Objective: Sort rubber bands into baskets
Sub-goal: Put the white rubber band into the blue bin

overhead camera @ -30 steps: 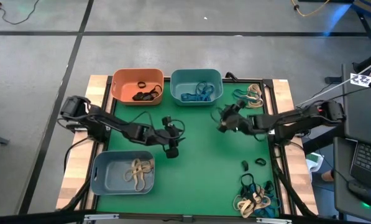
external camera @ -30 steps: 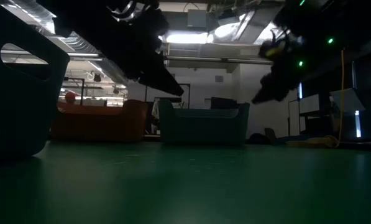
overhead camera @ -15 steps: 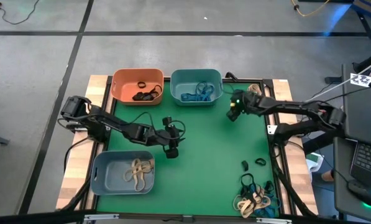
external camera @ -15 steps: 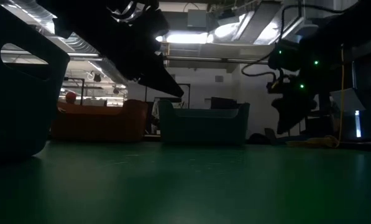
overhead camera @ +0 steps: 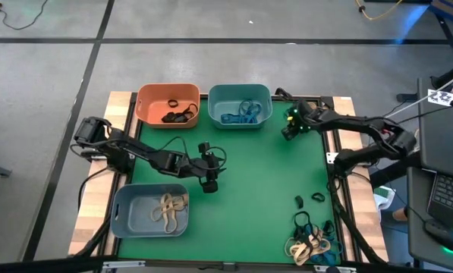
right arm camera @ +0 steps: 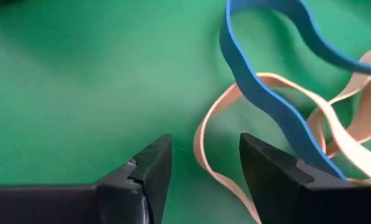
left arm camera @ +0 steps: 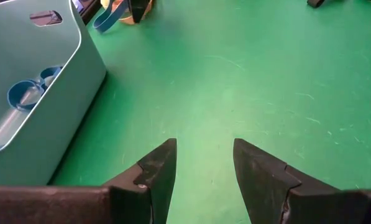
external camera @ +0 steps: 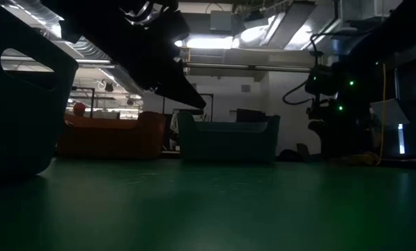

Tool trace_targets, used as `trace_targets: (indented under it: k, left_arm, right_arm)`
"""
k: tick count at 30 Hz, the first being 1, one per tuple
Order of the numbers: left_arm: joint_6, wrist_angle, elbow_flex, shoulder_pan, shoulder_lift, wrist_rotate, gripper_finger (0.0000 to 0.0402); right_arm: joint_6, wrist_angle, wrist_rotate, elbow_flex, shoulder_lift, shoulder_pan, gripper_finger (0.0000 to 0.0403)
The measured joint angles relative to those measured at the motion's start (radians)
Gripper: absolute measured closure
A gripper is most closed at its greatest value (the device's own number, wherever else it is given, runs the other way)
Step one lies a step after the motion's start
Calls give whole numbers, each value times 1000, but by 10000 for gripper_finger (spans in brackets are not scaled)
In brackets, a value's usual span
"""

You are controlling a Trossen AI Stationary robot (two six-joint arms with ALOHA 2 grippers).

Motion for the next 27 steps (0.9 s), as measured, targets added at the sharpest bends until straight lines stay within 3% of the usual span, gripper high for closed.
trace_targets:
  k: [6,14,21,27]
  left_arm:
    - [0,0,0,0,0,0,245]
    - [-23,-3,0,-1,0,0,245]
    - [-28,-2,0,-1,0,0,245]
    - [-28,12,0,-1,0,0,245]
  right_arm:
    - [-6,12,-16,3,50,-4,243]
    - [-34,-19,-54,1,26,22,389]
    - [5,-40,-93,0,-32,202,375]
    - [45,-23,-107,0,-54,366,397]
